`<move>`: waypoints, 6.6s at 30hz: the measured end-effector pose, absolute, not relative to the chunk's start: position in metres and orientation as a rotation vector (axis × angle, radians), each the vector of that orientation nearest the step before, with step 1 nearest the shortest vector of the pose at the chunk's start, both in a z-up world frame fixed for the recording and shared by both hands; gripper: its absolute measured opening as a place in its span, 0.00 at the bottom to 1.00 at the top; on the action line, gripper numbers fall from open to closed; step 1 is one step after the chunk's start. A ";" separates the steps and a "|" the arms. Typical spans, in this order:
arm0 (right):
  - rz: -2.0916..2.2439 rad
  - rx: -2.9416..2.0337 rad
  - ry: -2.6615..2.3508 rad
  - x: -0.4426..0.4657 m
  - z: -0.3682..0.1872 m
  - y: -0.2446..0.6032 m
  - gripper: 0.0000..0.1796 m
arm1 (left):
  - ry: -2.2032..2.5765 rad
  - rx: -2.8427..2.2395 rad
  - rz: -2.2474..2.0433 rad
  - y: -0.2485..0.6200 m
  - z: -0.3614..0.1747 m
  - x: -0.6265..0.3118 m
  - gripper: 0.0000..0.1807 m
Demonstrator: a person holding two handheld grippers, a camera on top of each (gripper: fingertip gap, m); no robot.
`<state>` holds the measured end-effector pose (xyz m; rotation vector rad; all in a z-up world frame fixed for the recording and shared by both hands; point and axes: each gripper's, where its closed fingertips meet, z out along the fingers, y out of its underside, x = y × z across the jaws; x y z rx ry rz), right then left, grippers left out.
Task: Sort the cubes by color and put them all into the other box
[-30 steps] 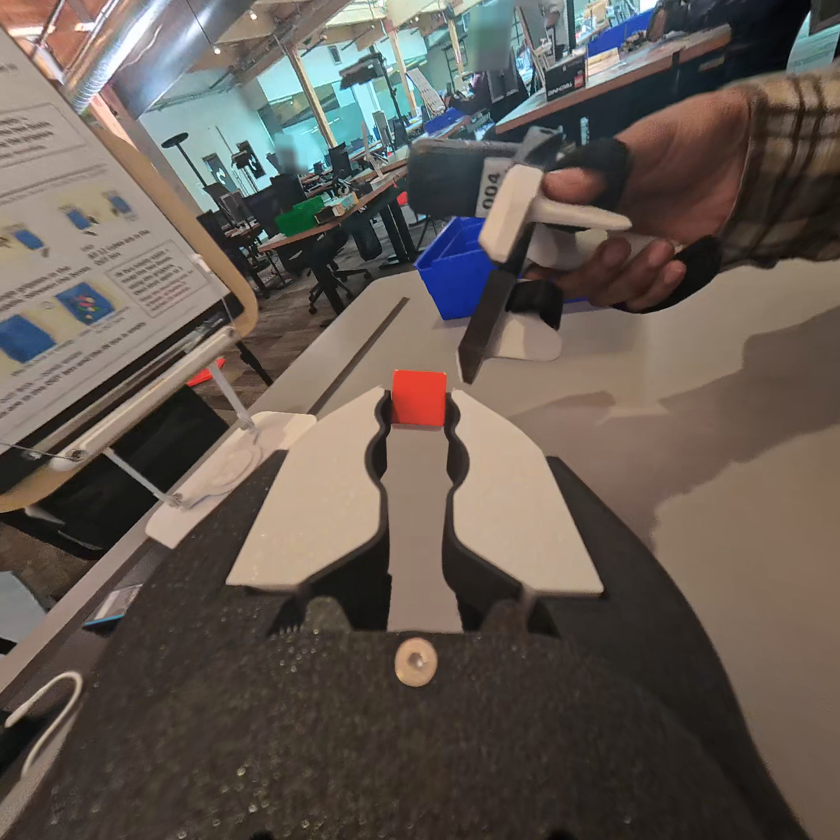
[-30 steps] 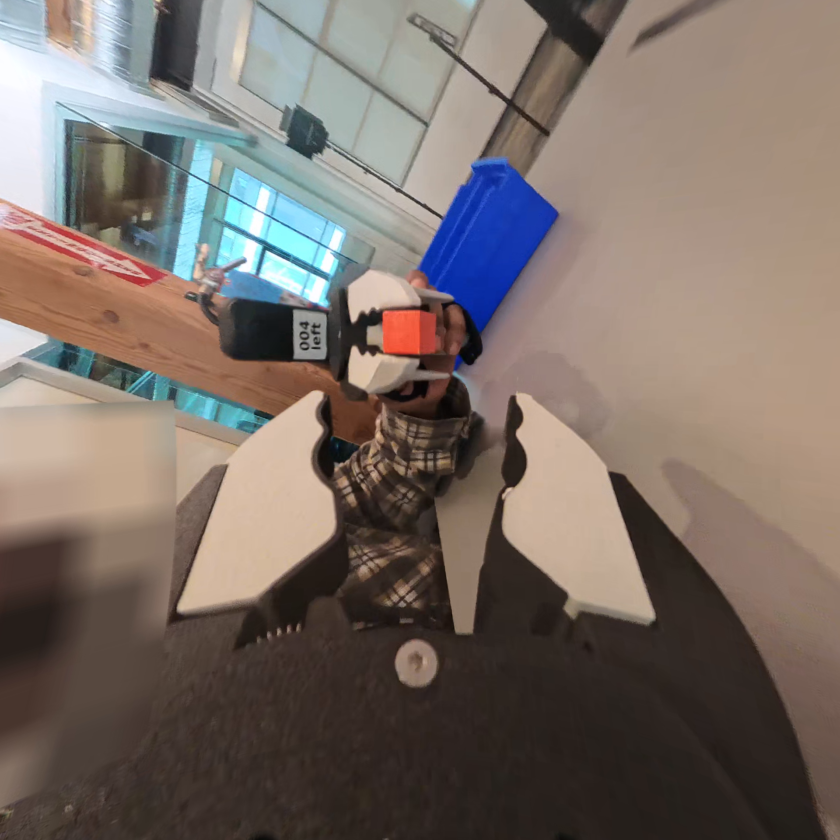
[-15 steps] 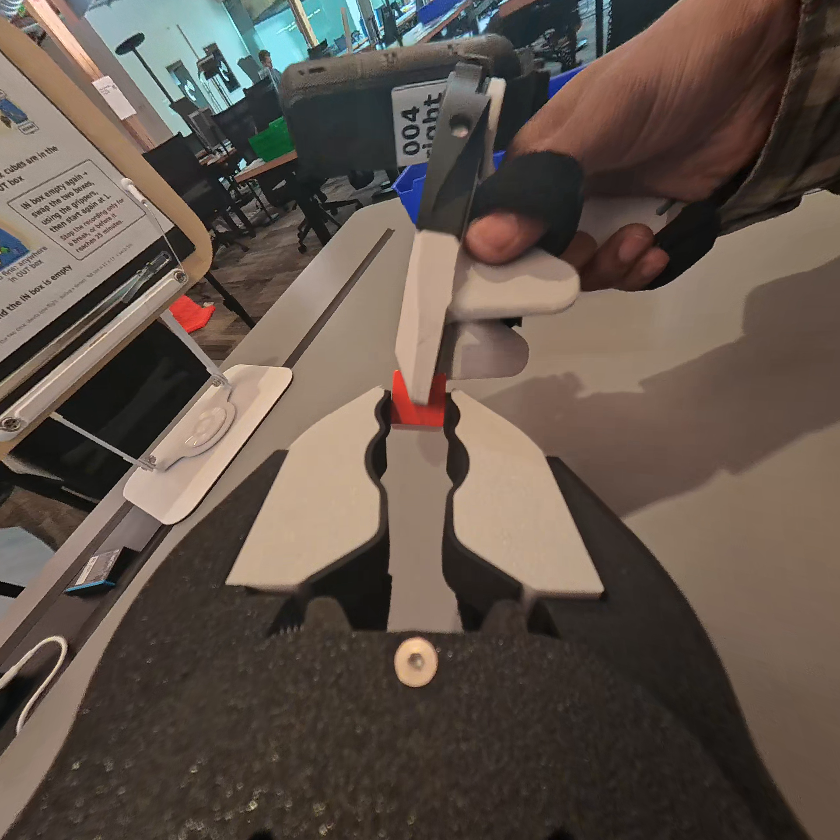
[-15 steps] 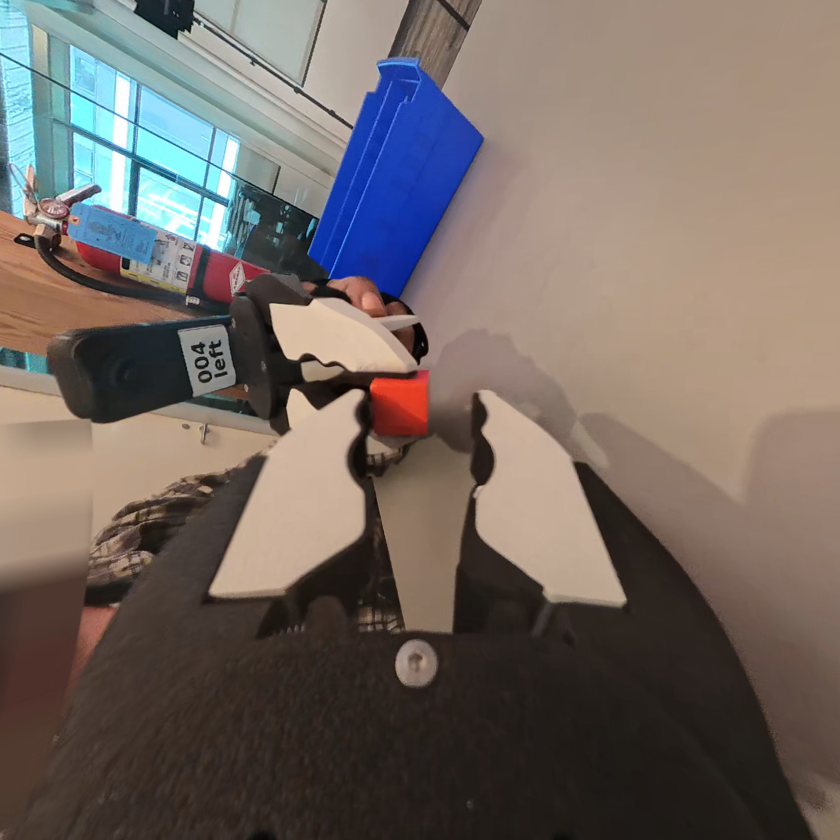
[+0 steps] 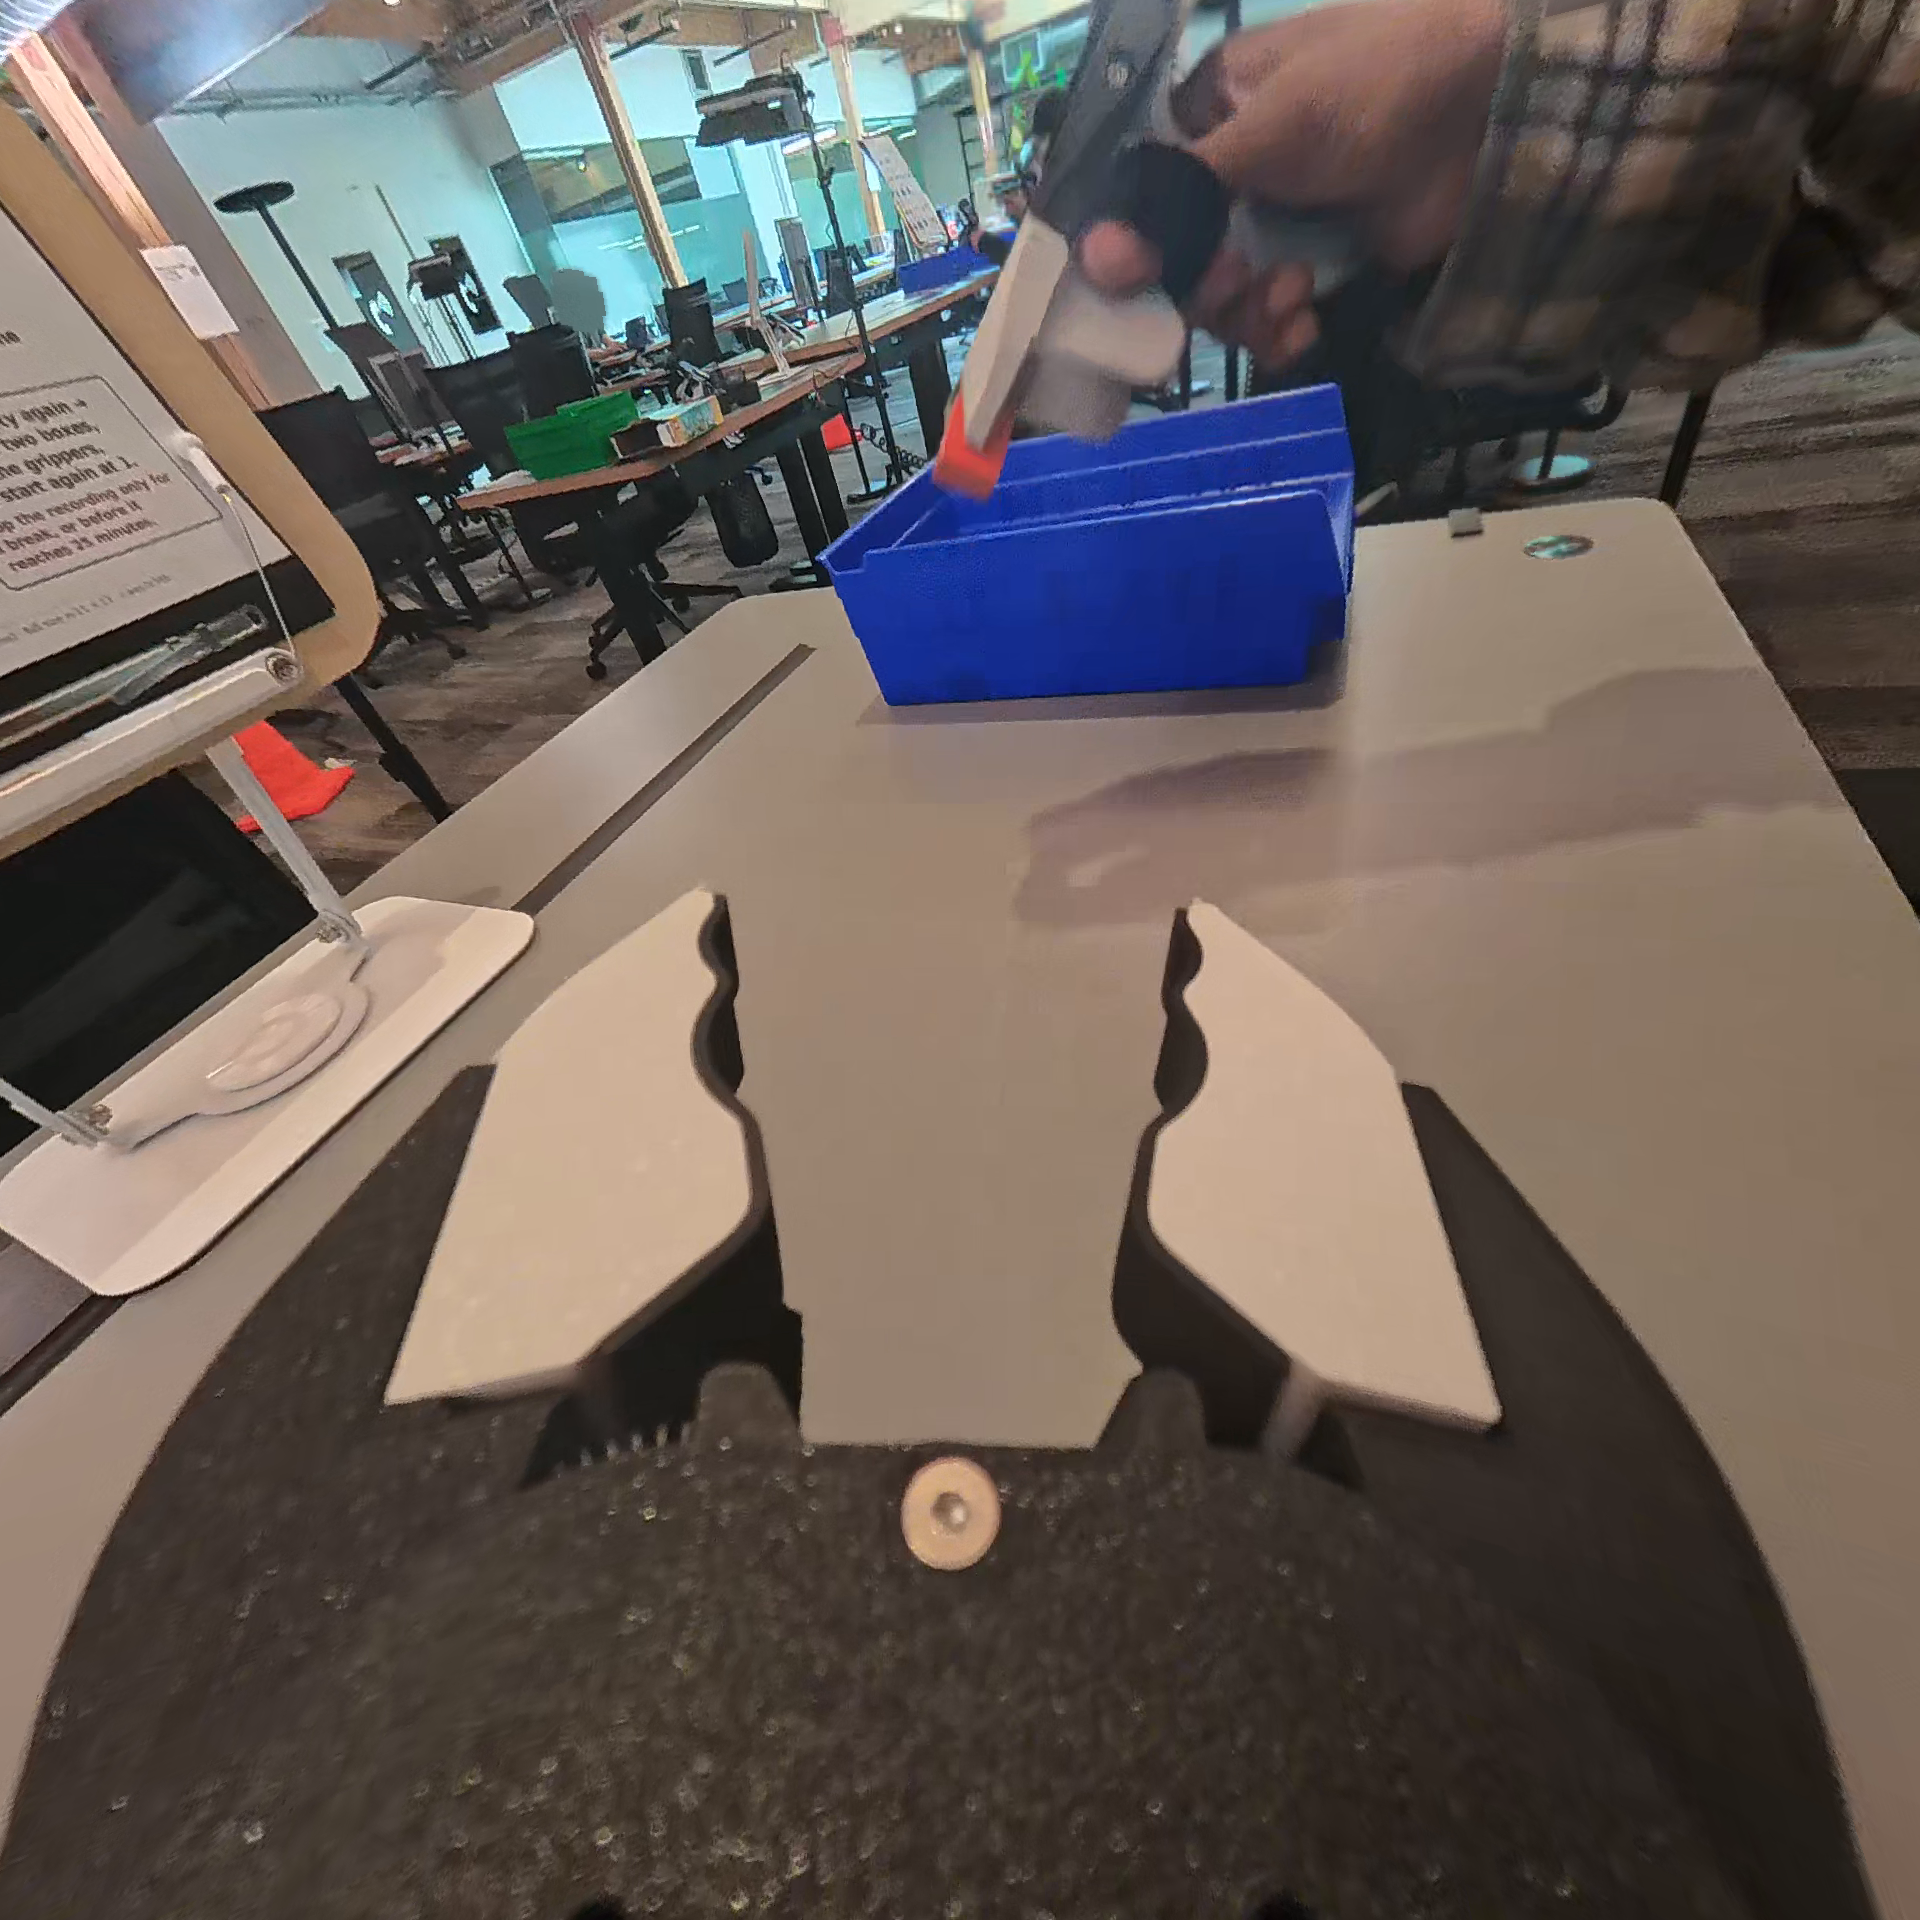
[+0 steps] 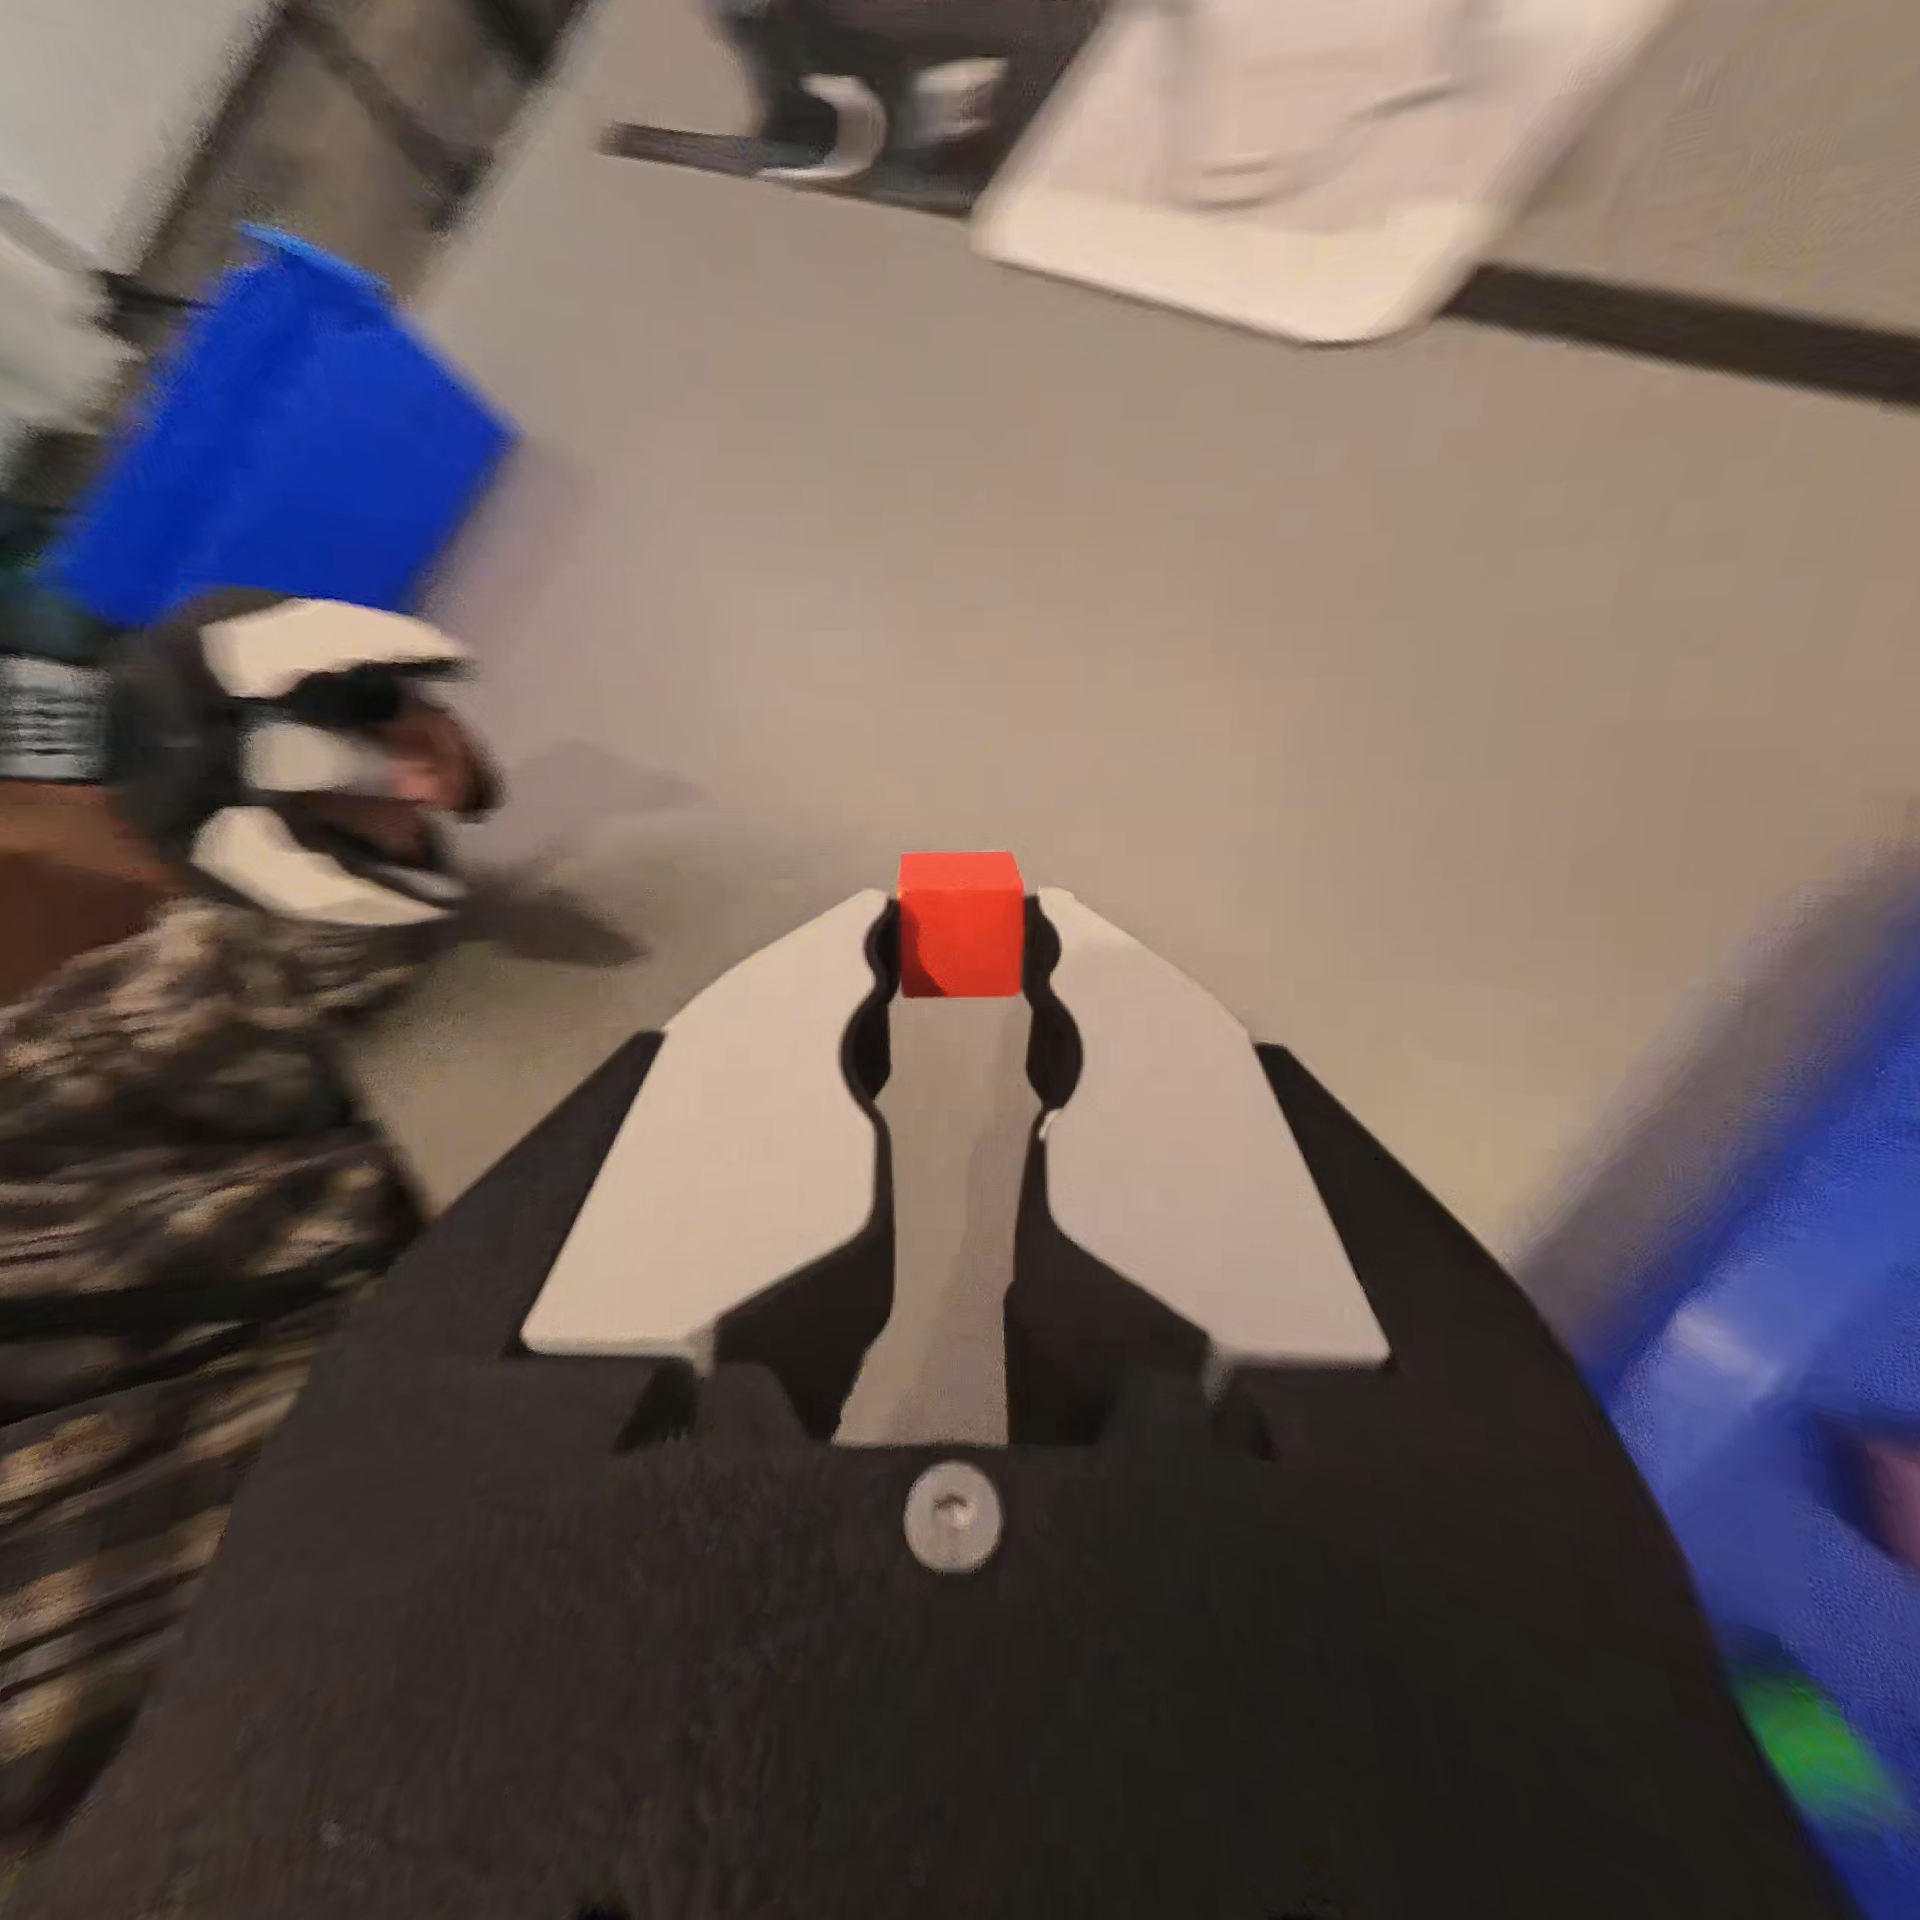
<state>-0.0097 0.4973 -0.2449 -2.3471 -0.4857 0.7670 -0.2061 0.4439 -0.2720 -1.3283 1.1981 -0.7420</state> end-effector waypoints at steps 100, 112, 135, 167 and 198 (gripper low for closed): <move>0.146 -2.955 -0.122 0.174 -0.374 0.460 0.04 | 0.713 -1.543 -0.687 0.393 -0.213 -0.337 0.34; 0.160 -2.970 -0.257 -0.008 -0.373 0.460 0.04 | 0.597 -1.538 -0.542 0.394 -0.191 -0.392 0.33; 0.456 -2.965 -0.263 -0.287 -0.371 0.495 0.05 | 0.402 -1.557 -0.526 0.405 -0.182 -0.464 0.33; 0.906 -1.713 -0.579 -0.132 -0.281 0.475 0.46 | 0.237 -1.994 -0.060 0.407 -0.238 -0.596 0.47; 1.014 -1.699 -0.595 -0.116 -0.312 0.460 0.25 | 0.143 -2.338 0.031 0.421 -0.346 -0.623 0.02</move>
